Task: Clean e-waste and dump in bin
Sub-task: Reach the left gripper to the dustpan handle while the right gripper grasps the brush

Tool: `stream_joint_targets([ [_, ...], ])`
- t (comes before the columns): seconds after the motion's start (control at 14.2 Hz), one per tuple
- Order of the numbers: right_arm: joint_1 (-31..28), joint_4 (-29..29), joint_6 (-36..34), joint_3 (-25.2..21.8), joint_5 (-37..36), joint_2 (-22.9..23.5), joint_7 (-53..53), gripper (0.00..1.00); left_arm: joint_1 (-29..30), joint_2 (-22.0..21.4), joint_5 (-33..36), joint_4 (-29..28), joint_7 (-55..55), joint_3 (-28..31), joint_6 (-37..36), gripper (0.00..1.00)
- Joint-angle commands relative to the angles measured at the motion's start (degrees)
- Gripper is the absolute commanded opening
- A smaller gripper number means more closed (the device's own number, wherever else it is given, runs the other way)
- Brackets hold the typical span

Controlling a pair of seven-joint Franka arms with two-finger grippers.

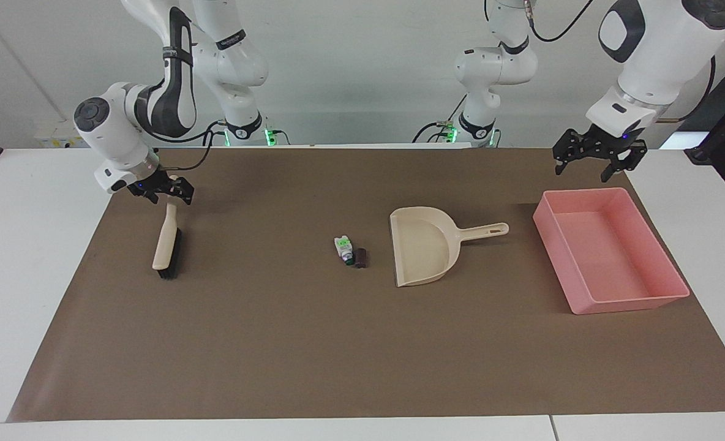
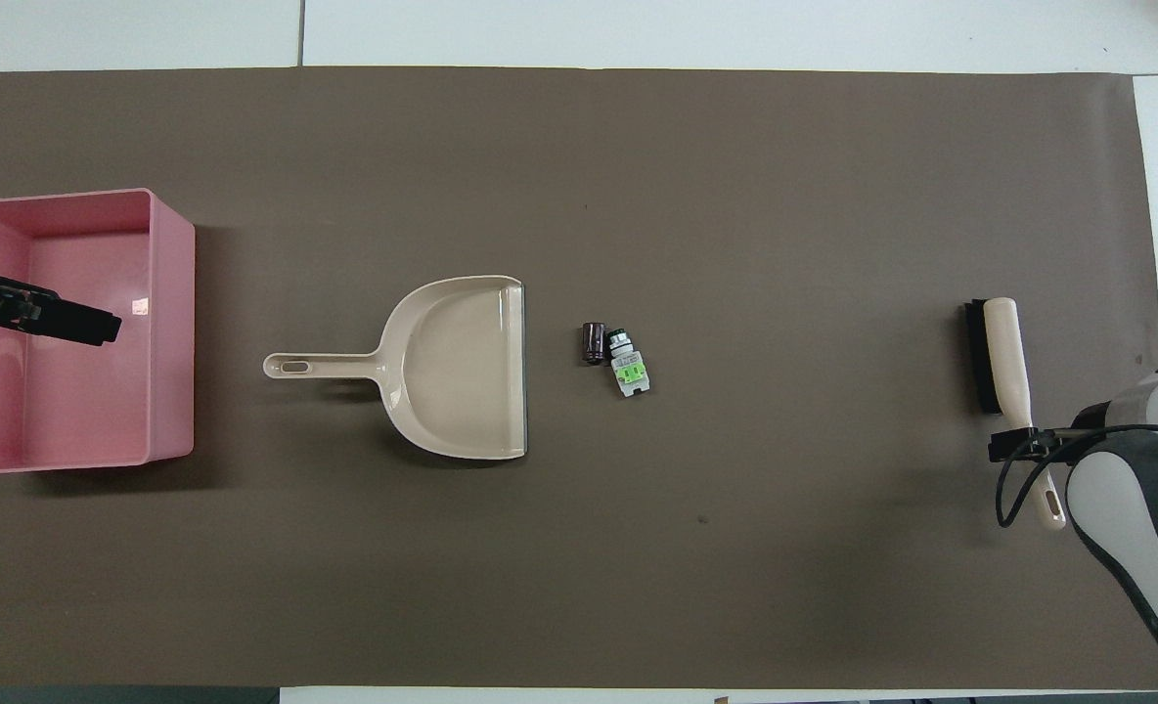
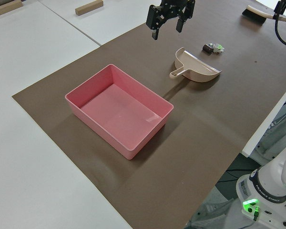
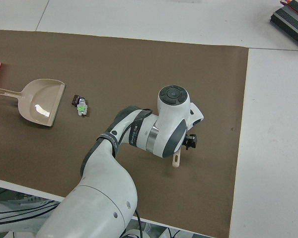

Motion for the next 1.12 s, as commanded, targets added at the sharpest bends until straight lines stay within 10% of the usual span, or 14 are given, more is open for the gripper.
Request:
stream_joint_targets([
  [0.0, -0.9, -2.1, 1.4, 0.5, 1.1, -1.5, -2.1, 0.92, -0.5, -1.7, -0.6, -6.3, 14.0, 0.4, 7.1, 1.00],
  [0.35, -0.9, -2.0, 1.0, 0.5, 1.1, -1.5, -3.3, 0.62, -4.1, 4.5, -0.6, -6.9, 32.8, 0.4, 10.1, 0.99],
  [0.91, -1.0, -2.5, 1.1, 0.4, 1.0, -1.7, -3.6, 0.55, -11.0, 5.2, -0.6, -19.1, 49.7, 0.3, 25.6, 1.00],
  [1.05, -1.0, -2.5, 1.0, 0.4, 1.0, -1.7, -3.5, 0.16, -12.1, 5.3, -0.6, -20.8, 49.3, 0.4, 26.1, 0.99],
])
